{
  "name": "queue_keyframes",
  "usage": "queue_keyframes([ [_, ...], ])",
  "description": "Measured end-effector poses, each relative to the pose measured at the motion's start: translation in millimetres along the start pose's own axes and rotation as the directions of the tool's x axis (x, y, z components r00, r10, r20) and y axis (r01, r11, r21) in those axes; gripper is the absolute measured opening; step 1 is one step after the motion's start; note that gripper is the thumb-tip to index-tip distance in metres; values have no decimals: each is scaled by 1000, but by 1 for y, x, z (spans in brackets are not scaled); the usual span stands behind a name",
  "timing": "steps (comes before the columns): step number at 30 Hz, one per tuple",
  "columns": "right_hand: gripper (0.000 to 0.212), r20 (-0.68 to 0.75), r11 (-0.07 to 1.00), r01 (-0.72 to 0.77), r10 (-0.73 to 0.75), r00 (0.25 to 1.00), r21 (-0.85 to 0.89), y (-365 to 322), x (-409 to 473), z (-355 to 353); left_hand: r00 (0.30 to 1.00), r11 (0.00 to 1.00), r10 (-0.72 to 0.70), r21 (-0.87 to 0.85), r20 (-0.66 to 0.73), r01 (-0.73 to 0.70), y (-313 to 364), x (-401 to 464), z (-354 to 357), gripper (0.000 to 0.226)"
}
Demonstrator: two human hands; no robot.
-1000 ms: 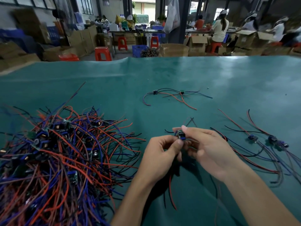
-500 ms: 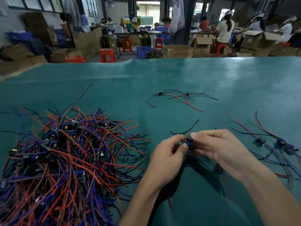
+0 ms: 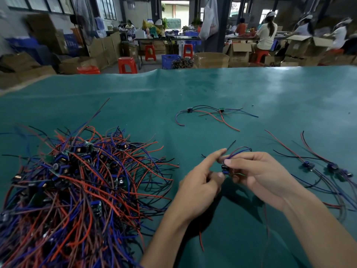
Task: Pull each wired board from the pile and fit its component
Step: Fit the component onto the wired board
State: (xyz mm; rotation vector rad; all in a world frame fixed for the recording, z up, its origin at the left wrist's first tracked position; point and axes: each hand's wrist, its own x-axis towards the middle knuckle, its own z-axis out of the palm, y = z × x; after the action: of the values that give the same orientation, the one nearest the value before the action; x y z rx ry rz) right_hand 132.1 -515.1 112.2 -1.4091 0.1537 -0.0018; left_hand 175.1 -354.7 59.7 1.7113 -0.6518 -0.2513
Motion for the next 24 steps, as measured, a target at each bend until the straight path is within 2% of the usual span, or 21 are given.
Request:
queue_keyframes([
  [4,20,-40,999,28,-27,999,32,1,1,3,999,997,-37,-68,-29,35,1,0,1,33],
  [7,16,-138,994,94,-85,987,59,2,2,7,999,990,-30,-140,-37,24,6,1,0,14],
  [10,3,-260,981,160,-128,957,108,-1,2,10,999,992,-23,-123,-32,19,8,0,-1,22],
  [15,35,-425,964,235,-162,891,124,-10,1,-6,1000,999,-20,-37,-12,19,9,-3,-1,21],
  [18,26,-512,940,303,-186,839,155,-17,-4,-19,999,999,-40,-34,-18,40,12,-4,-1,21],
  [21,14,-627,860,465,-246,739,210,-33,-9,-55,995,998,-53,33,-87,56,12,-6,0,20],
  [23,6,-613,826,549,-368,700,131,-59,-11,-73,986,994,-58,78,-154,71,11,-5,1,20],
  [24,10,-541,816,572,-445,714,82,-73,-11,-73,982,994,-61,80,-178,76,11,-4,1,20],
])
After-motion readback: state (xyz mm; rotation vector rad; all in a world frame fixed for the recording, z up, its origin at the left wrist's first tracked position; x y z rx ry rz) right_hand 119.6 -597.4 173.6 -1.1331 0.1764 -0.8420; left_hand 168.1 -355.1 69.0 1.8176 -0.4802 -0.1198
